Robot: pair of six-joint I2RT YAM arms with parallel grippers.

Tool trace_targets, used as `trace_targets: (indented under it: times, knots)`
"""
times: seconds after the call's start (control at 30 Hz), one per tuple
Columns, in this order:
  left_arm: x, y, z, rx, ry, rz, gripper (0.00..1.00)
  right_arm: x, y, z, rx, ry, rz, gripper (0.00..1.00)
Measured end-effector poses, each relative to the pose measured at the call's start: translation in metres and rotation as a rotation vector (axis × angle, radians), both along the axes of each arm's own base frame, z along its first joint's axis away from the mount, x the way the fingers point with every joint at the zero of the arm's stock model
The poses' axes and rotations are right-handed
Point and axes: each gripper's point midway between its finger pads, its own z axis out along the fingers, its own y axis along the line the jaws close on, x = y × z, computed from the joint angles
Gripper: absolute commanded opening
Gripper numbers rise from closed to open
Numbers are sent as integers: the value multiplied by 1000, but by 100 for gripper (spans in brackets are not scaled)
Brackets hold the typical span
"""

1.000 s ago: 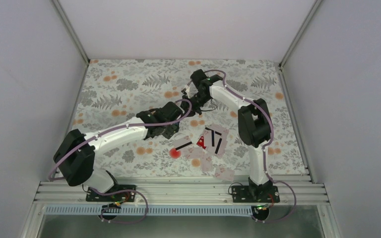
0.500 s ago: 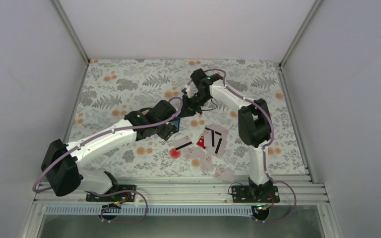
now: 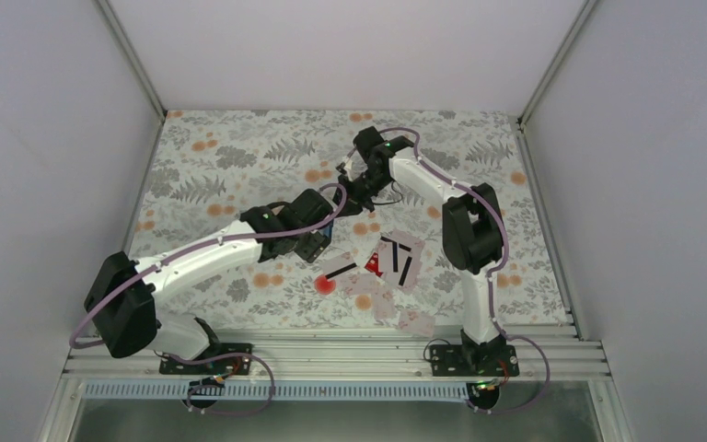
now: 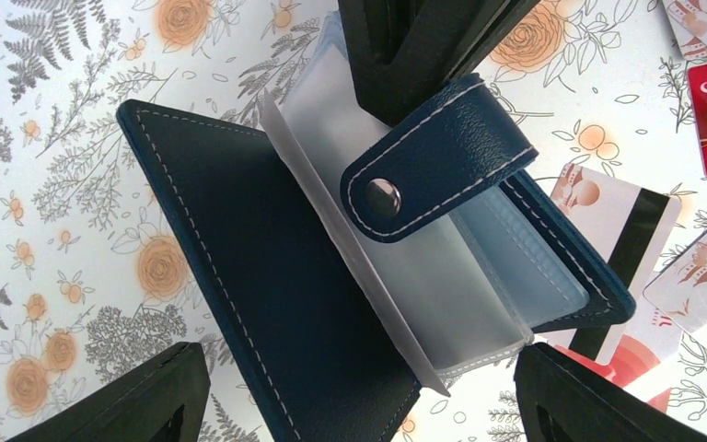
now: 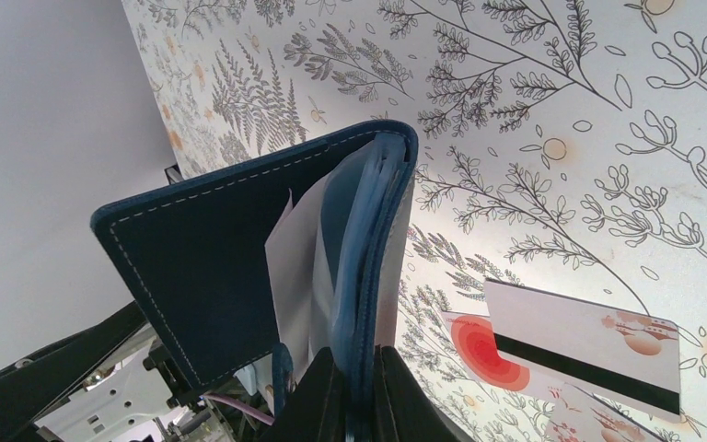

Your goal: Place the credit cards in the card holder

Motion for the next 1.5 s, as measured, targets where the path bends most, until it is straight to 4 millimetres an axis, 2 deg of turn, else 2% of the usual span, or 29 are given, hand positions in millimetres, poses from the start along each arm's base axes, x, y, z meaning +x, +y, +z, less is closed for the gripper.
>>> trace_targets:
  times: [0.2,0.5,0.67,0.83,0.97,1.07,1.17,1.4,1.5]
  knots:
    - [4,5,1,31,-31,25,82,0,0,0,0,0,0,4]
    - [9,11,-10,103,-40,50,81,-1,1,0,11,6,4,4]
    - [15,18,-11,134,-68,91,76,-6,0,-4,19,25,13,4]
    - [20,30,-22,167,-55,158,71,-12,-3,-12,17,37,24,4]
    - [30,38,-25,120,-33,223,61,-16,-4,-10,31,34,38,4]
    - [39,44,-28,46,-9,265,60,-20,-5,-10,37,42,45,4]
    - [40,48,-35,-8,27,278,60,-25,-6,-15,45,56,52,4]
    - [37,32,-48,-92,89,239,58,-21,-1,-18,86,26,66,4]
    - [41,36,-55,-104,108,267,57,-16,4,-22,112,-2,77,4]
